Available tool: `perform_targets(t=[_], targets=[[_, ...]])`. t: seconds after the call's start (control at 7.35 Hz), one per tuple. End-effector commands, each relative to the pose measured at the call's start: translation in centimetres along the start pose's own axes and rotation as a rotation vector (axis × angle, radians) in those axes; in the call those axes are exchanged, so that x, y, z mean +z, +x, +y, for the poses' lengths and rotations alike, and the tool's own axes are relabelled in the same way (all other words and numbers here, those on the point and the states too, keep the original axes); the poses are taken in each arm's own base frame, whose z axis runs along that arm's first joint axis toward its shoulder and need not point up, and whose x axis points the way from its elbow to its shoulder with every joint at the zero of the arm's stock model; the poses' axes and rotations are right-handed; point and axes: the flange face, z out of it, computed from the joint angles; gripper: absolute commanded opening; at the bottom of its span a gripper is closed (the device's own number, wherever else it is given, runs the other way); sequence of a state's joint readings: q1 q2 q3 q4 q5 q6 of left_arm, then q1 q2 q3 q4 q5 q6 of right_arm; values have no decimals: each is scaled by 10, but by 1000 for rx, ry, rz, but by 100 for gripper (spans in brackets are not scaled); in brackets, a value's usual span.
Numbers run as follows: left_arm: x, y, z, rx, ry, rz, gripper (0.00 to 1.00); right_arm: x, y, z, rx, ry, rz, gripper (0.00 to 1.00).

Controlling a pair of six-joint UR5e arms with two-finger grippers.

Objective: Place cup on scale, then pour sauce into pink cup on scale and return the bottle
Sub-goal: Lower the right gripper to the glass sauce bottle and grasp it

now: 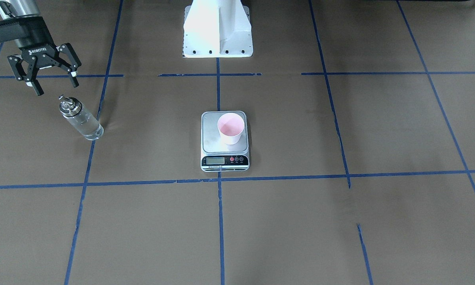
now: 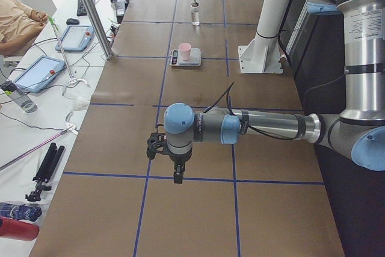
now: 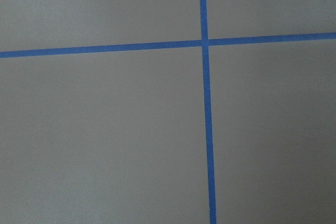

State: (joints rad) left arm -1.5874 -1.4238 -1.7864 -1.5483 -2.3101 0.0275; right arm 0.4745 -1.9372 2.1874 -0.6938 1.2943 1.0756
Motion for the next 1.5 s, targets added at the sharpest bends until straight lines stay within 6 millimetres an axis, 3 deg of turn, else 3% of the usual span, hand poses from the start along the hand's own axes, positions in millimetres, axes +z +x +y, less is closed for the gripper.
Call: perform_targets(t=[0.0, 0.27, 0.68, 0.95, 1.36], targets=[[0, 0, 0, 0, -1, 0, 100, 17, -1, 27, -28, 53, 41, 100], [0, 0, 0, 0, -1, 2, 100, 33, 6, 49, -25, 84, 66, 100], [3, -2, 6, -3, -4, 3, 100, 59, 0, 73, -42, 111, 85, 100], [3, -2, 7, -4, -6, 3, 100, 82, -9, 80, -41, 123, 89, 100], [4, -3, 7, -6, -7, 3, 100, 93, -15, 83, -43, 124, 86, 100]])
